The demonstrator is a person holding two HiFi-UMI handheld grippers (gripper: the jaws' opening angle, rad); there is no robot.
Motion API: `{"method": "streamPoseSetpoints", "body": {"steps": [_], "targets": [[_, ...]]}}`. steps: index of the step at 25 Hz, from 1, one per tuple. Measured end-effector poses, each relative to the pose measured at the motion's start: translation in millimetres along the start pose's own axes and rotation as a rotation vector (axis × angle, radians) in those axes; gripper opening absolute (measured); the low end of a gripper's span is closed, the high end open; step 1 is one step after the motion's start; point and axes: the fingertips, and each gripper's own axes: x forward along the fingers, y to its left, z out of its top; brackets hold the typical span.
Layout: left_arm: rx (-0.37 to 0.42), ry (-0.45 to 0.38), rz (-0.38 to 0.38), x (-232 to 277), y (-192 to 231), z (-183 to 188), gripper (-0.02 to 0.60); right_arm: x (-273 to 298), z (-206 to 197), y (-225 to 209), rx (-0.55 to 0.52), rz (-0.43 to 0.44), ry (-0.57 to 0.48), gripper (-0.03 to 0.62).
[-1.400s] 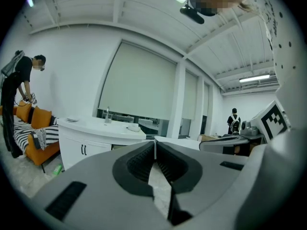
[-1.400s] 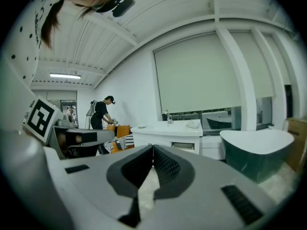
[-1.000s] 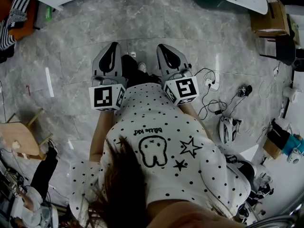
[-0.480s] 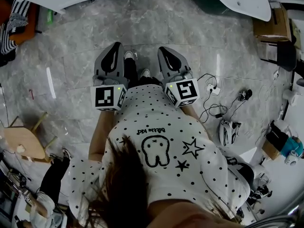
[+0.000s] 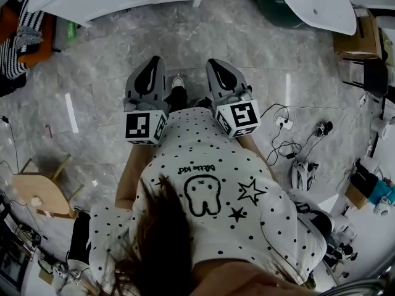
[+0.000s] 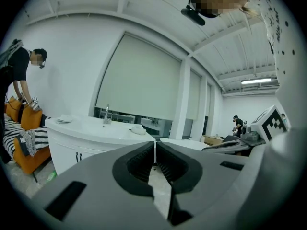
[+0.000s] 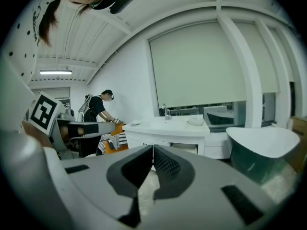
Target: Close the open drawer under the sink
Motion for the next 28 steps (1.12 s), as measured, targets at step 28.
{"method": "streamPoseSetpoints", "body": {"steps": [28], "targets": [[-0.061,0.007,0.081,55.4,52.3,12.3,0.018,81.6,23.5,-31.2,-0.021,0.043,0.048,0.014]]}}
